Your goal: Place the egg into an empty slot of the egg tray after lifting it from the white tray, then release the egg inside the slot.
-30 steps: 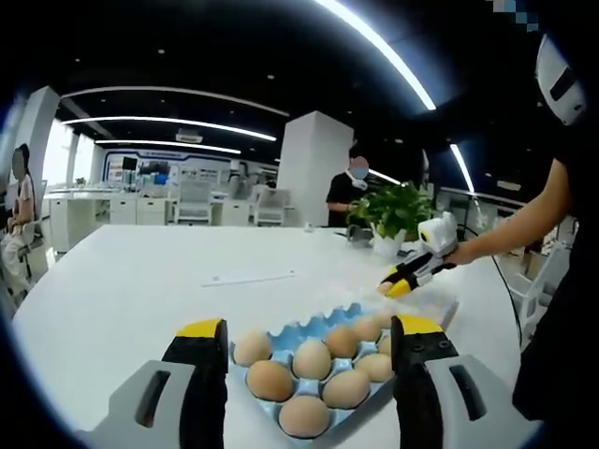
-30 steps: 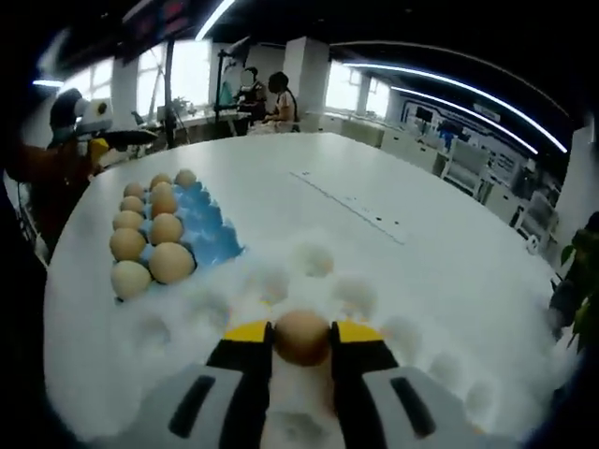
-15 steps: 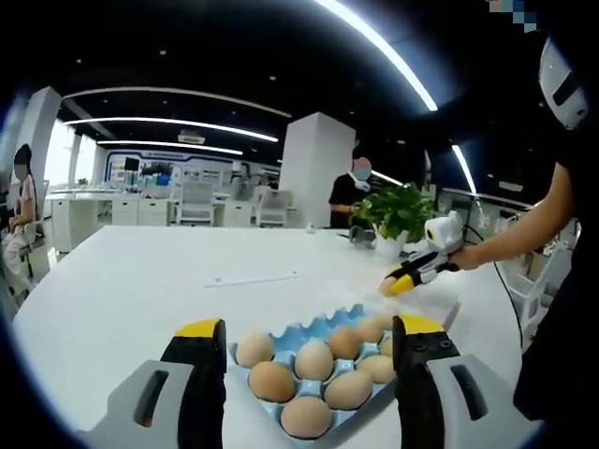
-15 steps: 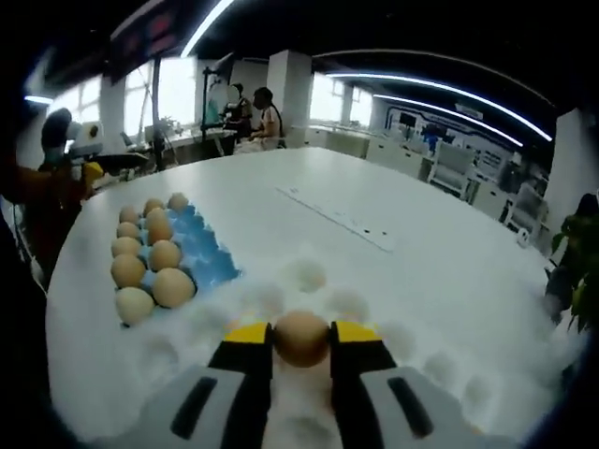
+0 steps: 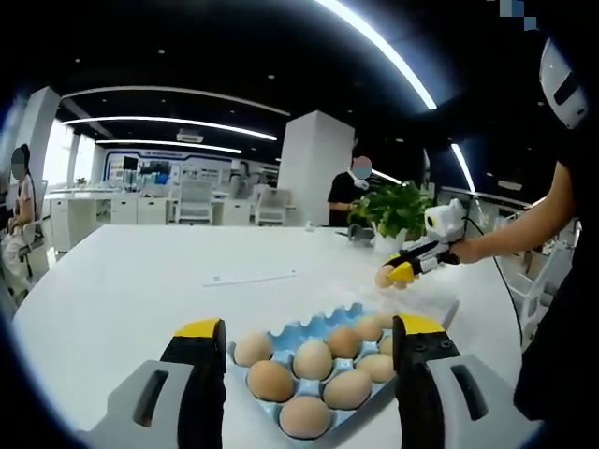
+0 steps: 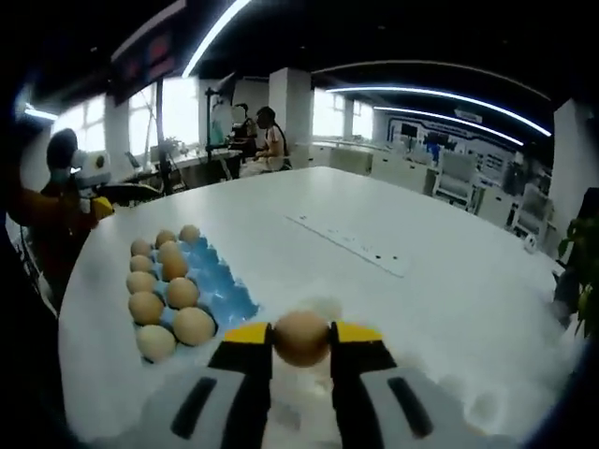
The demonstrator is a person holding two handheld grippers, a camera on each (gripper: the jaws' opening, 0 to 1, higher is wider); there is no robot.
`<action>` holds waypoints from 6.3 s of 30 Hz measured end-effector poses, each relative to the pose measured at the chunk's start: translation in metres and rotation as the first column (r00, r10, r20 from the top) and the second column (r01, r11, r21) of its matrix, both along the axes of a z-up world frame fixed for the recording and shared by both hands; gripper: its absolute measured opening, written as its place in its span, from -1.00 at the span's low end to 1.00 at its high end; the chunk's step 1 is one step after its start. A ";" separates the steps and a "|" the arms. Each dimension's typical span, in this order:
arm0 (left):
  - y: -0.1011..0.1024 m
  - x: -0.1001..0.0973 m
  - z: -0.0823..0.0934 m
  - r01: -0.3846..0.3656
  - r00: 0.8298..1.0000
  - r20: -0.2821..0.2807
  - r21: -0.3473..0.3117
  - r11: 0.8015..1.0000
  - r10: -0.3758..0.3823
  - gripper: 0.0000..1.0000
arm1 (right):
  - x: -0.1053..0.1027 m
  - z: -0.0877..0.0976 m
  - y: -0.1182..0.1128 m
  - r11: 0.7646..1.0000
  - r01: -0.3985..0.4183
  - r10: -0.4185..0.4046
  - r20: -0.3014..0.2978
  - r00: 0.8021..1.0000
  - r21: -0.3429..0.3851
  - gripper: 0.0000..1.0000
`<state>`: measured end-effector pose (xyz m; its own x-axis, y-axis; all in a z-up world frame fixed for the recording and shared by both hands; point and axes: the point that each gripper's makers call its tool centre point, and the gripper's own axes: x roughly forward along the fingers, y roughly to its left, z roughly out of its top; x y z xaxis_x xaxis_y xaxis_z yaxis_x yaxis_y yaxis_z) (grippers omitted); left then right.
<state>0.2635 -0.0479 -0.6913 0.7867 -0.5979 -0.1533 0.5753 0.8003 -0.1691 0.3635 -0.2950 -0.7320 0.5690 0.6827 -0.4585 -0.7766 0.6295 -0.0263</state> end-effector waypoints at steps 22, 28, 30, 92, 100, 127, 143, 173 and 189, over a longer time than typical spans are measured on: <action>0.008 0.002 -0.004 -0.010 1.000 -0.004 0.001 1.000 0.010 0.46 | 0.000 0.012 0.076 0.987 -0.151 0.151 0.007 0.988 0.060 -0.54; 0.010 0.003 -0.006 -0.014 1.000 -0.007 0.004 1.000 0.014 0.46 | -0.002 0.013 0.103 0.977 -0.199 0.199 0.006 0.980 0.071 -0.54; 0.011 0.003 -0.006 -0.015 1.000 -0.009 0.000 1.000 0.015 0.46 | -0.003 0.013 0.113 0.974 -0.215 0.215 0.008 0.977 0.075 -0.54; 0.018 0.009 -0.015 -0.027 1.000 -0.014 0.011 1.000 0.027 0.45 | -0.024 -0.042 0.226 0.892 -0.448 0.451 -0.161 0.878 0.056 -0.52; 0.019 0.009 -0.013 -0.028 1.000 -0.011 0.014 1.000 0.028 0.44 | -0.027 -0.043 0.224 0.872 -0.488 0.489 -0.128 0.863 0.040 -0.51; 0.006 0.002 0.009 -0.013 0.999 0.031 0.009 1.000 0.013 0.44 | -0.004 -0.014 0.113 0.974 -0.209 0.213 -0.033 0.977 0.084 -0.44; -0.001 0.003 0.006 0.009 1.000 0.023 0.008 1.000 -0.009 0.43 | -0.006 -0.022 0.073 0.989 -0.122 0.127 -0.055 0.990 0.082 -0.45; -0.005 0.003 0.010 0.010 1.000 0.029 0.006 1.000 -0.010 0.42 | 0.002 -0.038 -0.086 0.979 0.190 -0.193 -0.034 0.981 -0.071 -0.46; -0.002 0.005 0.013 0.001 0.999 0.034 0.006 1.000 -0.001 0.38 | 0.006 -0.043 -0.082 0.983 0.113 -0.115 -0.011 0.993 -0.145 -0.49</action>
